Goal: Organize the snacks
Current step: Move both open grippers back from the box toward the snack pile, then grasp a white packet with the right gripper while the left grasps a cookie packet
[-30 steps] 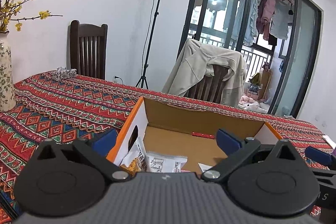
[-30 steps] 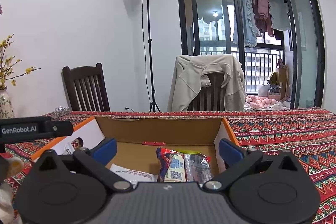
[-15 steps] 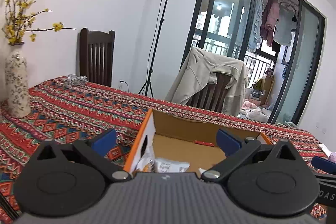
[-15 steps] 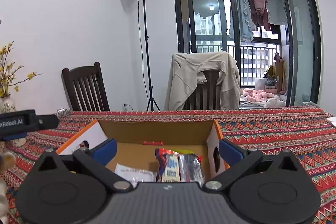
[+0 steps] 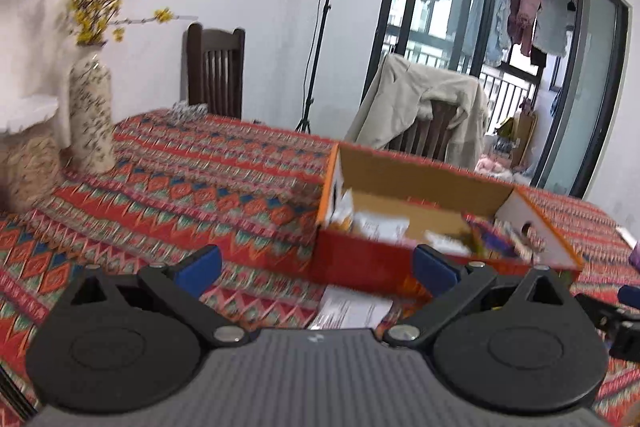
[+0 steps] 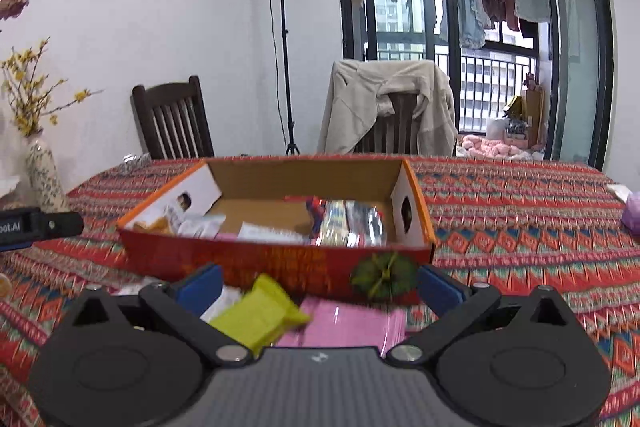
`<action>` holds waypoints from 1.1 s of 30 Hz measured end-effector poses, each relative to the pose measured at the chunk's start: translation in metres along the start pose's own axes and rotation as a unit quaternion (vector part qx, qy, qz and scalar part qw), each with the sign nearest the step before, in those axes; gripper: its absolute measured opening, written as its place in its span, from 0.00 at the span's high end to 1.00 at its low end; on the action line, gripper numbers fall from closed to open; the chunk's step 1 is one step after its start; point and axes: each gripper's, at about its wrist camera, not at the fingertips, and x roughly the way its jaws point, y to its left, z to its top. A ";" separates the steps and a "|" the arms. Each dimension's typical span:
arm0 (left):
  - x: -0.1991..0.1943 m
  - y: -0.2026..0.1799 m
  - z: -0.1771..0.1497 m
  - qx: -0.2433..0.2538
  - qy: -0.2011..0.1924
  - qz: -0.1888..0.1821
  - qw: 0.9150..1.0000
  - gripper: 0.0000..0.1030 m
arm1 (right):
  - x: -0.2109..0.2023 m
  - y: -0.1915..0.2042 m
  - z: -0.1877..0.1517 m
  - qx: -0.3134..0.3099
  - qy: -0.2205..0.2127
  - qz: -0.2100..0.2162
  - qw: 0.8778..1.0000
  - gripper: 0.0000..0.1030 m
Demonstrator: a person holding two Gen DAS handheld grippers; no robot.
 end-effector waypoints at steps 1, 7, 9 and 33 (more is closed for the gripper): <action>-0.003 0.004 -0.006 0.000 0.003 0.002 1.000 0.00 | -0.003 0.001 -0.005 -0.001 0.003 0.001 1.000 0.00; -0.011 0.030 -0.037 -0.007 0.028 0.017 0.999 0.00 | -0.003 0.006 -0.029 0.002 0.039 -0.001 0.999 0.00; -0.012 0.037 -0.045 -0.008 0.029 0.019 0.999 0.00 | -0.001 0.008 -0.035 0.004 0.050 0.001 0.999 0.00; -0.017 0.046 -0.061 -0.015 -0.007 0.002 1.000 0.00 | 0.006 0.007 -0.058 0.026 0.078 0.020 0.996 0.61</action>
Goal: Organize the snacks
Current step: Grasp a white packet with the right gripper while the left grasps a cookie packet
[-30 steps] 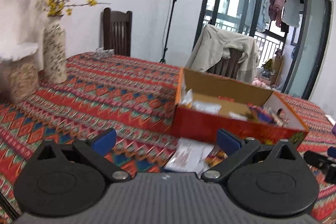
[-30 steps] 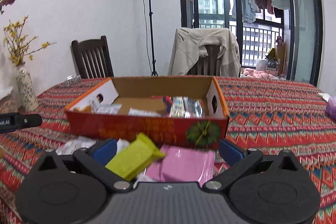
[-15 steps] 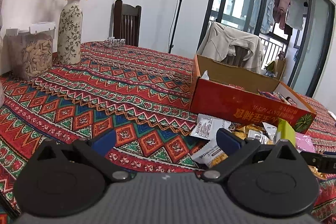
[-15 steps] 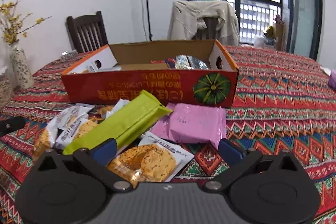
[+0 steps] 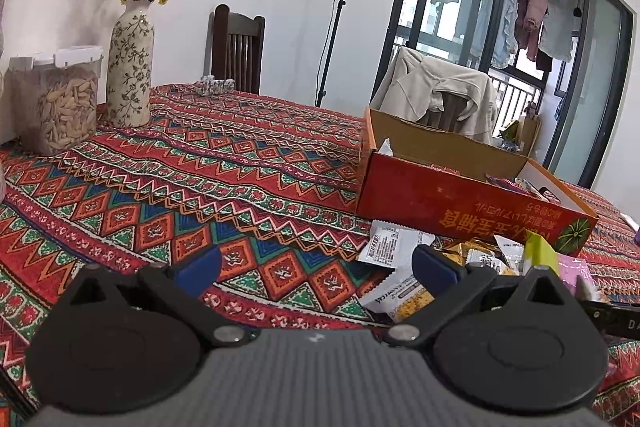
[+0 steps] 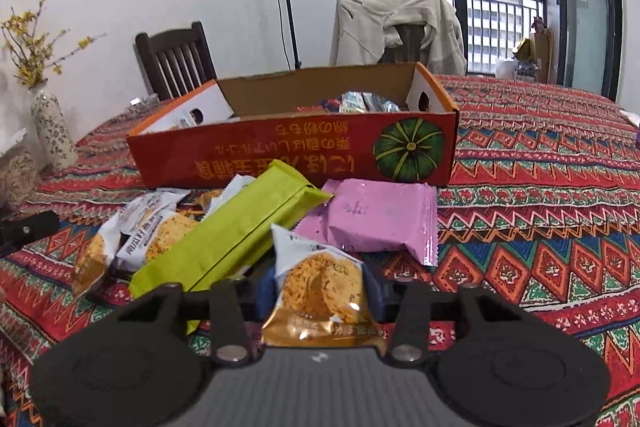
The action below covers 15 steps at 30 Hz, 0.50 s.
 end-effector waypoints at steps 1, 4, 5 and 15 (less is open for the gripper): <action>0.000 0.000 0.000 0.000 0.000 0.000 1.000 0.00 | -0.002 -0.001 0.000 0.001 -0.005 0.000 1.000 0.62; 0.000 0.000 0.000 0.002 0.000 0.001 1.000 0.00 | -0.010 -0.006 0.002 0.002 -0.026 -0.002 1.000 0.63; 0.000 0.000 0.000 0.002 0.000 0.001 1.000 0.00 | -0.012 -0.008 0.003 0.001 -0.034 -0.006 0.999 0.64; 0.000 -0.003 -0.001 0.008 -0.001 0.009 1.000 0.00 | -0.017 -0.028 0.006 -0.035 -0.090 -0.079 0.992 0.64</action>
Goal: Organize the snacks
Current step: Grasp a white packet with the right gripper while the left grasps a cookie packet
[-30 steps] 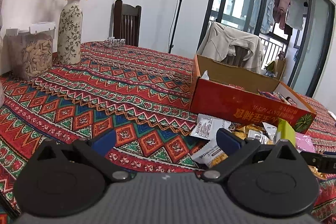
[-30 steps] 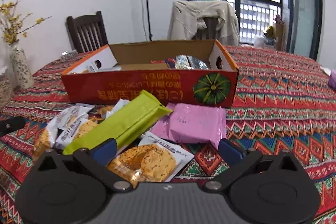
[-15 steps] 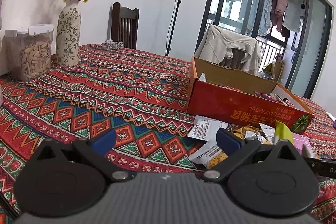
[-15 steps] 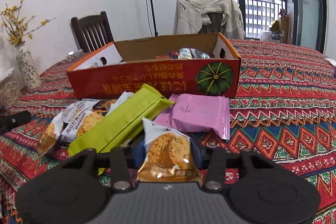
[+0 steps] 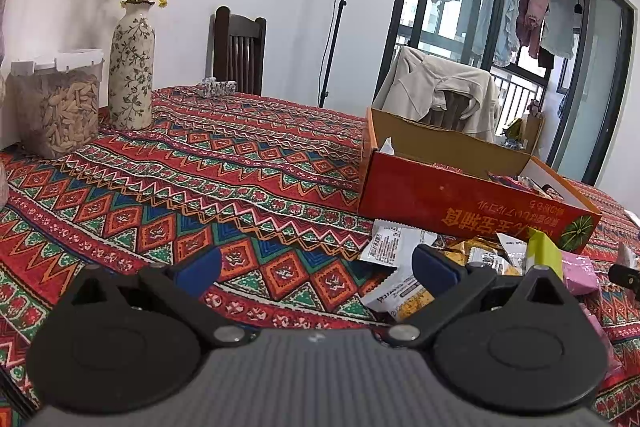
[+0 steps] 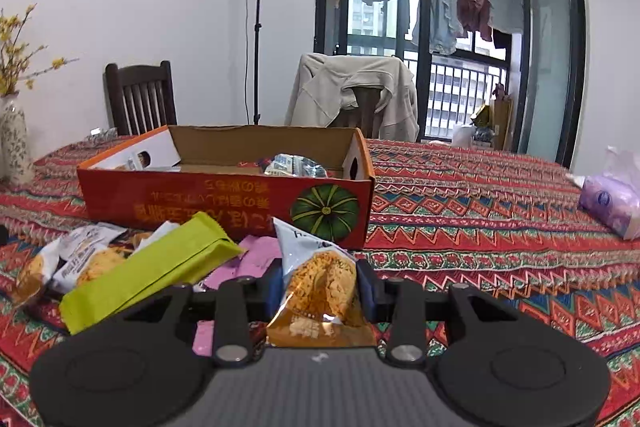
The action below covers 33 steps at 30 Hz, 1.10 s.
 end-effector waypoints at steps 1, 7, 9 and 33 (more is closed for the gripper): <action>0.000 -0.001 0.000 0.001 0.000 0.002 1.000 0.00 | 0.000 0.000 0.000 0.001 -0.002 0.001 1.000 0.64; 0.000 -0.007 0.001 0.012 0.005 0.023 1.000 0.00 | 0.000 -0.003 -0.002 0.006 -0.008 0.010 1.000 0.64; 0.001 -0.011 0.003 0.016 0.018 0.026 0.999 0.00 | -0.001 -0.005 -0.003 0.011 -0.011 0.012 1.000 0.64; 0.026 -0.049 -0.006 -0.072 0.111 -0.007 0.991 0.20 | -0.007 -0.012 -0.005 0.032 -0.025 0.027 0.999 0.65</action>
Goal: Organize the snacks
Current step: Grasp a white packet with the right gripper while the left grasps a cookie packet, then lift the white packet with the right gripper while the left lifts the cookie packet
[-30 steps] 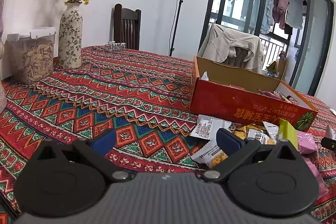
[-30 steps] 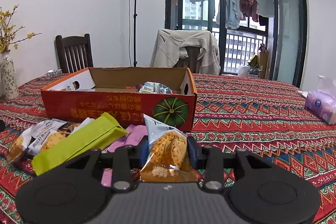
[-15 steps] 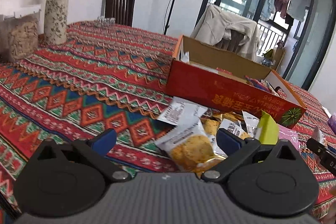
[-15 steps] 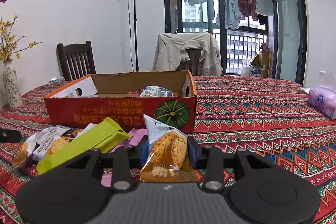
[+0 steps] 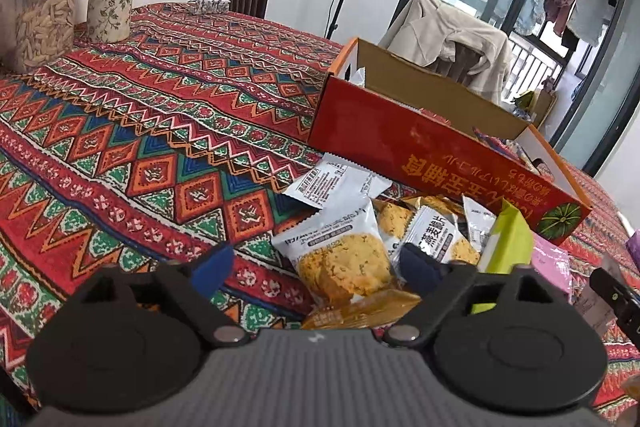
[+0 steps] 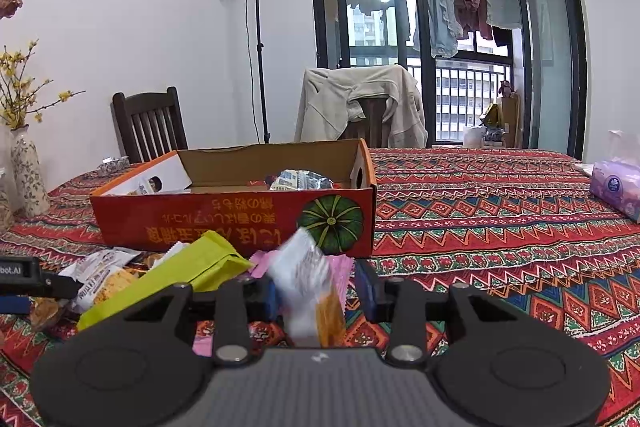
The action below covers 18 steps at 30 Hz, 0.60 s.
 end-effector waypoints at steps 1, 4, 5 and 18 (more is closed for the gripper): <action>-0.001 0.001 0.000 -0.001 0.001 -0.009 1.000 0.30 | -0.001 -0.001 0.000 0.000 0.000 0.001 1.000 0.65; -0.002 0.004 -0.001 -0.002 0.003 -0.022 1.000 0.56 | -0.001 0.000 0.000 0.000 -0.002 0.002 1.000 0.65; -0.002 0.005 -0.002 0.001 0.004 -0.026 1.000 0.58 | -0.001 0.000 0.000 0.000 -0.002 0.002 1.000 0.66; -0.018 0.004 -0.001 0.027 -0.033 -0.028 0.999 0.59 | -0.012 -0.001 -0.001 -0.001 -0.026 0.014 1.000 0.88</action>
